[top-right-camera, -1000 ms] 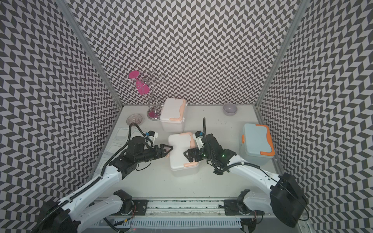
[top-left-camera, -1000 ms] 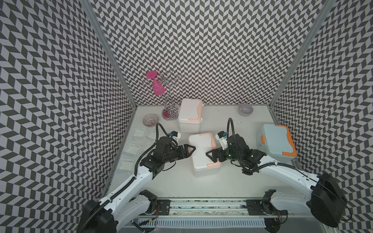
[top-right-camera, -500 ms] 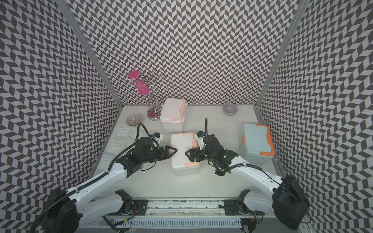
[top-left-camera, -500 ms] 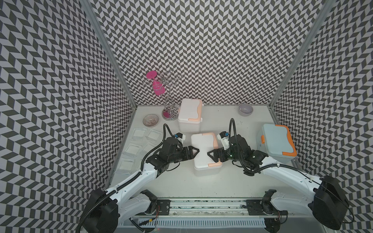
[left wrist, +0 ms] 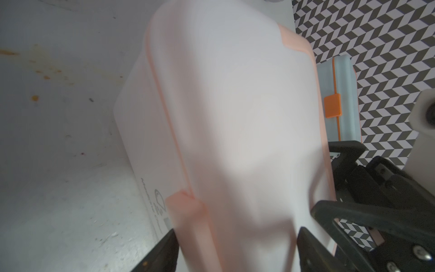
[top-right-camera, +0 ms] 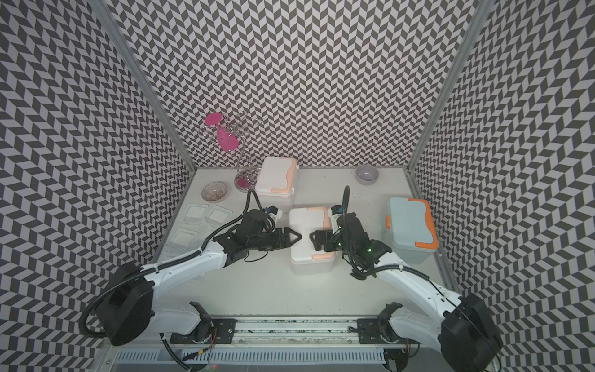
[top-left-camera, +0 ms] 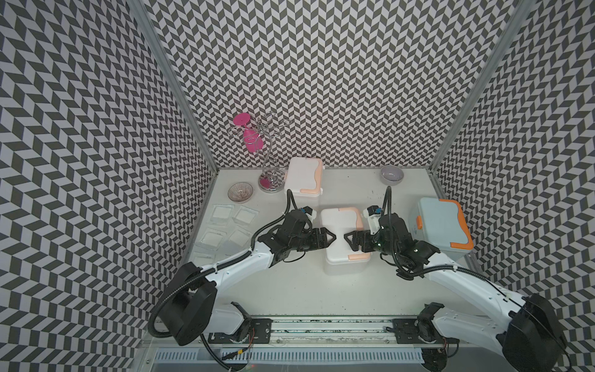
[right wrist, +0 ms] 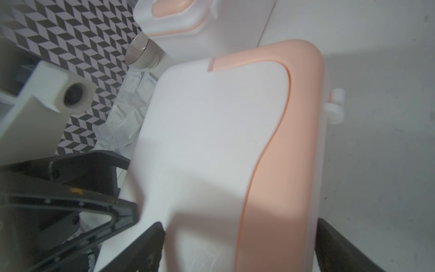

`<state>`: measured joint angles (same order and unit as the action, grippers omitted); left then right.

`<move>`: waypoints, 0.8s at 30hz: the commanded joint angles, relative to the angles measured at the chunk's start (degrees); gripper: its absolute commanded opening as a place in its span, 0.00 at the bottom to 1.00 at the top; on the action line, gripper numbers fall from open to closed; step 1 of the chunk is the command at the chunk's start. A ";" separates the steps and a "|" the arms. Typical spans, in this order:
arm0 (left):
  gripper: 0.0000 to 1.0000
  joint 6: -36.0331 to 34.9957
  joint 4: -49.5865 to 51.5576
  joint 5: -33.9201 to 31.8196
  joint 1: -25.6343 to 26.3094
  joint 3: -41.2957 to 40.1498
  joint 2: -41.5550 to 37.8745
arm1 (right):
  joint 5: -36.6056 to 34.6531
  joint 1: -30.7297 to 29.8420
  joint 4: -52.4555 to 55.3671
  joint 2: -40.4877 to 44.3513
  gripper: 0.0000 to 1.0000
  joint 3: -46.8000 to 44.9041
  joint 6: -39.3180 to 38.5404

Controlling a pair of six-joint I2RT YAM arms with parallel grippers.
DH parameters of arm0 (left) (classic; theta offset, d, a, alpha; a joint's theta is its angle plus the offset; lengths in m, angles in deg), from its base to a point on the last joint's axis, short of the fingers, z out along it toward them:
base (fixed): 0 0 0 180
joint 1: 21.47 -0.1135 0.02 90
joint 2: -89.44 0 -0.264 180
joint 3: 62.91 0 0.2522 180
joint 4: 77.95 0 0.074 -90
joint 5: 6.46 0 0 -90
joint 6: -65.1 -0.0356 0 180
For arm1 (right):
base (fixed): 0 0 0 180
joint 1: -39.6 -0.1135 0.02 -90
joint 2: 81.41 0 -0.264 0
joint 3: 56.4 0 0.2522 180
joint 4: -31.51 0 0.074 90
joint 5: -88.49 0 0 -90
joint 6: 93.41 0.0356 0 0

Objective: Open first aid kits and take out gauze
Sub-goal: Move the first aid kit to the center of the board.

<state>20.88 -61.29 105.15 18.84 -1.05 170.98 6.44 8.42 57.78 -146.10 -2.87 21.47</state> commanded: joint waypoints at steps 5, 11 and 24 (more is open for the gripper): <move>0.78 -3.95 -5.80 4.86 1.76 11.87 10.19 | 1.33 9.92 -0.52 -3.09 0.99 1.14 -2.98; 0.79 -3.85 -5.16 5.06 1.34 12.93 10.20 | -3.36 13.87 0.49 0.63 1.00 -1.06 -1.34; 0.84 -5.00 0.78 -4.74 0.95 5.56 -7.70 | 1.89 17.29 6.12 26.13 0.91 -9.65 5.14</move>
<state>16.86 -62.41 104.04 19.96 6.16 165.93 4.95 25.86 62.55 -122.51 -11.92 23.68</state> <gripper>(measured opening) 0.837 0.929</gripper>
